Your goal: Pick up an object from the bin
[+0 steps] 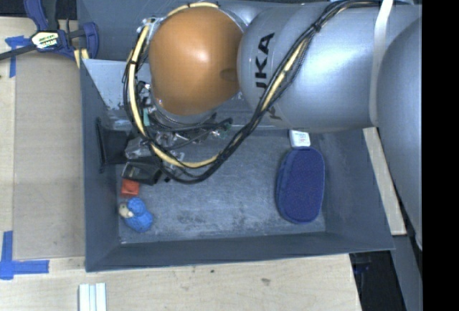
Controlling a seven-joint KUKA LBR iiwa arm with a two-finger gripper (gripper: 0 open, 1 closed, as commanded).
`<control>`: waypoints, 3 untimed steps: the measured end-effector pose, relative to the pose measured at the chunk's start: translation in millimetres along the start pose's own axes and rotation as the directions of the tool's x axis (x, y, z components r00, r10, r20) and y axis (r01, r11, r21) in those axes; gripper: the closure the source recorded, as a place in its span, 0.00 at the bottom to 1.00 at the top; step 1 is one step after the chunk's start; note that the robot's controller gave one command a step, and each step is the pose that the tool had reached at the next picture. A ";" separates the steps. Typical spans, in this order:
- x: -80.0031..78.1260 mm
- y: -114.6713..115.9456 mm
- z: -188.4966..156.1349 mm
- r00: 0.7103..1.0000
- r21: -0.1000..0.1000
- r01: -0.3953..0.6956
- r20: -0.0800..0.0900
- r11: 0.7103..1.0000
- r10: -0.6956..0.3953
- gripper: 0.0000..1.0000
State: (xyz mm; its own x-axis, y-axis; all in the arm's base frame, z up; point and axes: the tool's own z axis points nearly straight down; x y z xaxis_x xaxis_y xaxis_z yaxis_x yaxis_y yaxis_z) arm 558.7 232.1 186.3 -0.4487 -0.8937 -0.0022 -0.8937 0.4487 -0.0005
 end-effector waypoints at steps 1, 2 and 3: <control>2.0 0.7 5.6 1.000 -0.006 -0.002 -0.007 1.000 0.002 1.00; 2.1 0.7 5.6 1.000 -0.006 -0.004 -0.007 1.000 0.004 1.00; 2.1 0.7 5.6 1.000 -0.006 -0.005 -0.008 1.000 0.005 1.00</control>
Offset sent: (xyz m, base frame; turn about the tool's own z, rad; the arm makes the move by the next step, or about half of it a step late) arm 0.0000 0.0000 0.0000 0.0000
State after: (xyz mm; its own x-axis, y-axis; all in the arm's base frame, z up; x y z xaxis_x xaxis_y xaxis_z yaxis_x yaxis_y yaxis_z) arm 557.1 230.6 180.8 -0.4531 -0.8914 0.0055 -0.8914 0.4531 0.0060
